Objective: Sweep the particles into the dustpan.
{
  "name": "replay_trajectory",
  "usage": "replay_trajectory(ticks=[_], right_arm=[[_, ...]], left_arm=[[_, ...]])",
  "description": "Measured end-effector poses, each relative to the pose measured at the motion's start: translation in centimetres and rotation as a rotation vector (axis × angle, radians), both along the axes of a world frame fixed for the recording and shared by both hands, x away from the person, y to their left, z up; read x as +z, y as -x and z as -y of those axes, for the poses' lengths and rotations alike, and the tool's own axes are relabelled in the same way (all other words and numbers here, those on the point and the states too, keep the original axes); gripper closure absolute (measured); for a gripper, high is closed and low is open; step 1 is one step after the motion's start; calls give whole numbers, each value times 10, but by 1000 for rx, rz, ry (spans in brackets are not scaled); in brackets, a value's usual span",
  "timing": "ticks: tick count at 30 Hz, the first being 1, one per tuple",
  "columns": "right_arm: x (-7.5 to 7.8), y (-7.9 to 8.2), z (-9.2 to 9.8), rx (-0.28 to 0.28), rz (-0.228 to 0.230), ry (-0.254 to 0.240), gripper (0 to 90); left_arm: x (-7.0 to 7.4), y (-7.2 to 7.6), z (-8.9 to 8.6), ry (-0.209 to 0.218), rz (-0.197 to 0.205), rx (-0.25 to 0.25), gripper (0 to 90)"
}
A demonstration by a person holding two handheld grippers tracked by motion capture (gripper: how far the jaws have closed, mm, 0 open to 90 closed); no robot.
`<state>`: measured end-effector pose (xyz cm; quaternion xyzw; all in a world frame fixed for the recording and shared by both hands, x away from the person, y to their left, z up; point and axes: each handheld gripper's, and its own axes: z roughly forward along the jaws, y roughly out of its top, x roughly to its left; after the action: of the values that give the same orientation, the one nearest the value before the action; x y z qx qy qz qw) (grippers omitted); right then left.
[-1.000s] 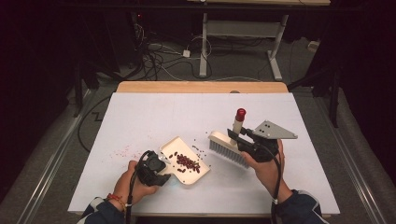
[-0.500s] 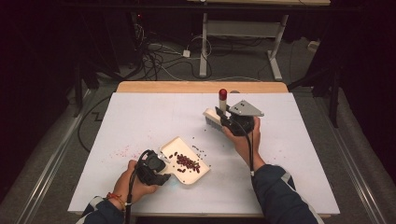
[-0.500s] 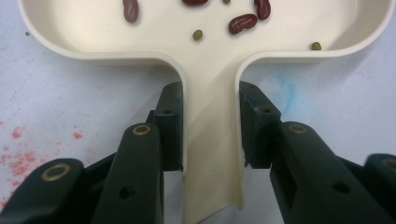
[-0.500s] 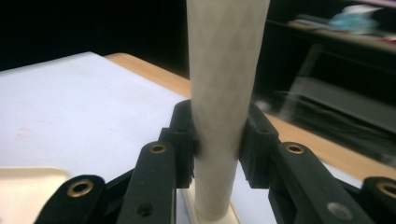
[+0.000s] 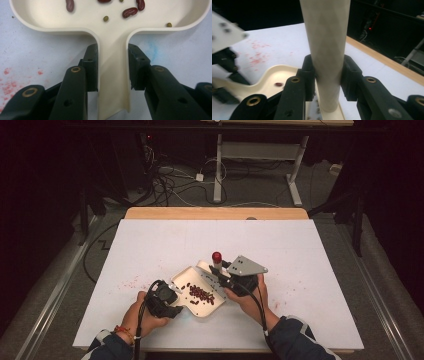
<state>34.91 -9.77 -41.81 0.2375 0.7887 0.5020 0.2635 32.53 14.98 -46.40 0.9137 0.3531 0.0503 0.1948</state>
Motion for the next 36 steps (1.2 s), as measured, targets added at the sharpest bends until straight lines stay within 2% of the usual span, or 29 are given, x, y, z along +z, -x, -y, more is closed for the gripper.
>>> replay_trajectory(ticks=[3,8,14,16,21,28,30,36], right_arm=[[2,13,-5,19,6,-11,688],[5,24,-11,35,-3,-25,691],[11,26,-9,46,-28,-83,700],[12,26,-9,43,-23,-77,700],[18,25,-4,52,-15,-115,701],[37,24,16,23,5,-159,701],[43,26,23,21,13,-148,701],[42,32,51,-28,-31,-97,700]], left_arm=[[1,-1,0,-8,-6,-6,640],[2,-1,2,-23,0,-10,640],[2,-1,1,-26,-3,-12,640],[2,0,2,-33,3,-10,640],[2,0,2,-31,5,-11,640],[2,1,1,-35,2,-21,640],[3,2,0,-37,0,-26,640],[5,7,-6,-35,-1,-38,640]])
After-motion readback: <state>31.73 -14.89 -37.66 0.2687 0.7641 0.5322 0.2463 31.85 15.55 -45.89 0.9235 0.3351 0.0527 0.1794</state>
